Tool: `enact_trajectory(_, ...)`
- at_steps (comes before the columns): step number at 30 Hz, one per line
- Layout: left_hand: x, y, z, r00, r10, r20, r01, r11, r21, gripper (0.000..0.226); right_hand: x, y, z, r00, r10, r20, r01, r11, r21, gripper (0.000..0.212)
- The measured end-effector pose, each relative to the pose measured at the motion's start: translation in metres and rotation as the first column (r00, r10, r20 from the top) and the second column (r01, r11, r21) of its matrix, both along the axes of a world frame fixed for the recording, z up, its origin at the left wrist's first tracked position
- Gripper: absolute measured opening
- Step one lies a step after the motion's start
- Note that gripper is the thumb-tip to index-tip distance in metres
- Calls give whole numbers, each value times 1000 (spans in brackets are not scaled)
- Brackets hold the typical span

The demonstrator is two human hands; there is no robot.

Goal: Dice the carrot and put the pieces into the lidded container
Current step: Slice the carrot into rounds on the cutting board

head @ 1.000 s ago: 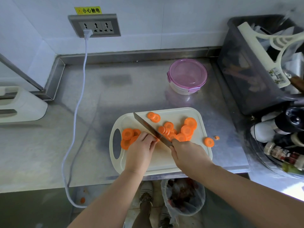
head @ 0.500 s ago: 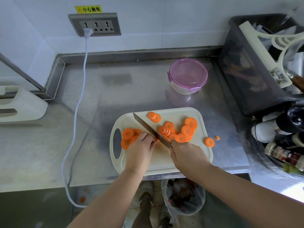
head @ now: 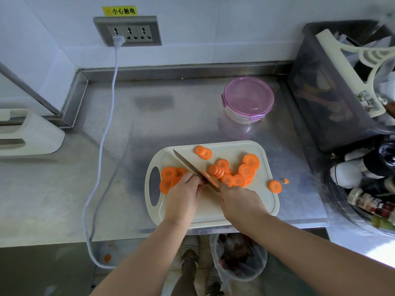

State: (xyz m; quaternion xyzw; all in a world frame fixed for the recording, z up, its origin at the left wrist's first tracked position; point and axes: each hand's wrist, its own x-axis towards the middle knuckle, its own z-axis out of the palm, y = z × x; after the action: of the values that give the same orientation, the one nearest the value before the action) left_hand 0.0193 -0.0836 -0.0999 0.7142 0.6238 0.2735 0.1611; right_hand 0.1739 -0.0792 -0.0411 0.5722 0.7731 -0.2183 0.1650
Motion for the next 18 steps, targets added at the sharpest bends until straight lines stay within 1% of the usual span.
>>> enact_trajectory(5,2,0,6,999,-2,-33,0,999,-32,6,0,3,-2,997,-52,-59,50,998,-29,16)
enact_trajectory(7,3,1,9,999,-8,-44,5,998,-63,3,2,6,0,993,-77,-93,74,997,-34,20)
enact_trajectory(9,4,4,13,998,4,-70,-11,995,-96,7,5,8,3,985,-102,-138,100,995,-27,26)
enact_trajectory(12,2,10,20,989,36,-143,-44,997,-57,7,10,9,12,978,-125,-165,127,992,2,26)
enact_trajectory(14,1,14,21,979,28,-204,-33,999,-24,14,14,10,18,979,-116,-167,122,992,30,21)
enact_trajectory(18,3,21,20,948,47,-314,-70,995,-64,14,19,11,26,988,-91,-121,101,991,82,19)
